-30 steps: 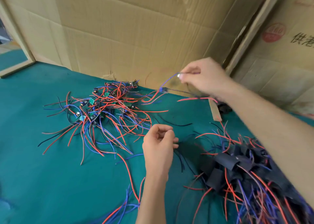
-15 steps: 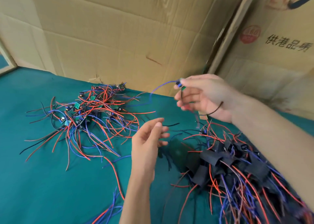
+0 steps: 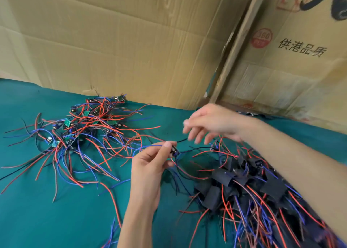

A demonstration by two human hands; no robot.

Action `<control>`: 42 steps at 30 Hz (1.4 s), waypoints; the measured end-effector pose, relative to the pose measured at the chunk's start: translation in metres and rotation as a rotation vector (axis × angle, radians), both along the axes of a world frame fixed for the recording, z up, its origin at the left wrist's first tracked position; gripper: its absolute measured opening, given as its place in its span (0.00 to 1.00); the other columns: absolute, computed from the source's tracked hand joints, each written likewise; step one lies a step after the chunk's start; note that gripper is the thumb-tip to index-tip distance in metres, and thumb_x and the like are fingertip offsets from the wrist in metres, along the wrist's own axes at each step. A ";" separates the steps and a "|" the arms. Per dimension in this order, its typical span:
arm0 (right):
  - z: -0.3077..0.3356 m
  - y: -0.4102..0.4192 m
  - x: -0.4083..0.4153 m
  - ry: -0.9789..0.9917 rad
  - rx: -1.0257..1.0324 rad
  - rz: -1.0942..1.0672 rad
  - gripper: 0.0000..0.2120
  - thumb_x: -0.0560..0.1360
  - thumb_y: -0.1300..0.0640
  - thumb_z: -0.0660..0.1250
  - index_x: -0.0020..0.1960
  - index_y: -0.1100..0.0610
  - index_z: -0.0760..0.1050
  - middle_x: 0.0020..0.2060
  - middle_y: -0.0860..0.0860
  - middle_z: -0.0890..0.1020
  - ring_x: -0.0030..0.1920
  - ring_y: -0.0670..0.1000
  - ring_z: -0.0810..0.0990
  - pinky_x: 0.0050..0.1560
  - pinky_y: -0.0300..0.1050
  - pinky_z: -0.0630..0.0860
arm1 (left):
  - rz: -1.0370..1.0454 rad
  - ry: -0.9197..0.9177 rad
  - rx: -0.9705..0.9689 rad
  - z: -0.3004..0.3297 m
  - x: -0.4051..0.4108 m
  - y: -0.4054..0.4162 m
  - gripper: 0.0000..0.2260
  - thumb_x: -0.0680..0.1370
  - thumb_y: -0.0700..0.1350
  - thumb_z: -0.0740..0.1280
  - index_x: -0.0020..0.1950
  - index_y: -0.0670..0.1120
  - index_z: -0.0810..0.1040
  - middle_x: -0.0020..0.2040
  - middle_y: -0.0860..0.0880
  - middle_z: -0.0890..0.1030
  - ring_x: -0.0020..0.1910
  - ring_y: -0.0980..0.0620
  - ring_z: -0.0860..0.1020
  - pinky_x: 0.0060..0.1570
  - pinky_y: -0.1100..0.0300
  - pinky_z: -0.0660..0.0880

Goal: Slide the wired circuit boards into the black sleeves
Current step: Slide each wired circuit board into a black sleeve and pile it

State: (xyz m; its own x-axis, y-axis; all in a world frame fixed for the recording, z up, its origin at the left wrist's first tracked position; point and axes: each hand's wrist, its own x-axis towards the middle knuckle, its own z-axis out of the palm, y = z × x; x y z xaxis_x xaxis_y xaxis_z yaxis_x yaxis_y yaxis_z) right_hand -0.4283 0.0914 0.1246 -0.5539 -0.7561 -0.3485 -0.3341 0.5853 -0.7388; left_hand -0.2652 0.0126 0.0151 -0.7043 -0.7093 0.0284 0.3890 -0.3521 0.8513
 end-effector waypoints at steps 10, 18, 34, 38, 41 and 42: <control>-0.057 0.014 -0.122 0.160 0.104 -0.641 0.20 0.79 0.63 0.70 0.71 0.60 0.75 0.67 0.58 0.76 0.62 0.59 0.74 0.51 0.49 0.74 | -0.050 -0.141 -0.148 -0.004 -0.004 0.003 0.10 0.79 0.30 0.61 0.50 0.42 0.79 0.38 0.52 0.83 0.25 0.59 0.69 0.22 0.68 0.63; -0.066 0.011 -0.124 0.244 -0.125 -0.825 0.12 0.68 0.66 0.77 0.51 0.67 0.82 0.49 0.62 0.85 0.48 0.58 0.84 0.52 0.54 0.84 | -0.113 -0.211 -0.145 -0.007 -0.003 0.004 0.05 0.73 0.41 0.59 0.46 0.50 0.68 0.31 0.50 0.76 0.32 0.52 0.74 0.22 0.63 0.61; -0.022 0.022 0.066 -0.083 -0.342 -0.197 0.11 0.76 0.67 0.72 0.55 0.58 0.84 0.35 0.53 0.78 0.35 0.54 0.77 0.31 0.41 0.77 | -0.157 -0.196 -0.376 -0.002 -0.004 0.009 0.23 0.80 0.60 0.50 0.29 0.53 0.66 0.21 0.49 0.68 0.24 0.48 0.69 0.30 0.60 0.67; -0.017 0.019 0.064 -0.037 -0.380 -0.159 0.09 0.77 0.68 0.70 0.50 0.59 0.86 0.36 0.54 0.83 0.39 0.50 0.80 0.33 0.39 0.78 | -0.201 -0.214 -0.483 -0.001 -0.001 0.010 0.20 0.81 0.58 0.52 0.35 0.50 0.70 0.25 0.44 0.77 0.28 0.46 0.75 0.31 0.60 0.69; -0.013 0.020 0.061 0.005 -0.383 -0.085 0.09 0.75 0.68 0.71 0.44 0.57 0.87 0.37 0.57 0.86 0.38 0.47 0.81 0.32 0.38 0.77 | -0.189 -0.196 -0.469 -0.001 -0.001 0.009 0.11 0.83 0.49 0.56 0.44 0.45 0.70 0.34 0.45 0.81 0.34 0.51 0.76 0.36 0.61 0.72; -0.012 0.021 0.061 0.028 -0.374 -0.051 0.09 0.75 0.68 0.71 0.43 0.57 0.87 0.38 0.57 0.87 0.38 0.48 0.81 0.32 0.38 0.77 | -0.162 -0.192 -0.470 0.000 -0.002 0.009 0.07 0.81 0.45 0.57 0.46 0.45 0.70 0.35 0.47 0.81 0.36 0.53 0.76 0.38 0.61 0.73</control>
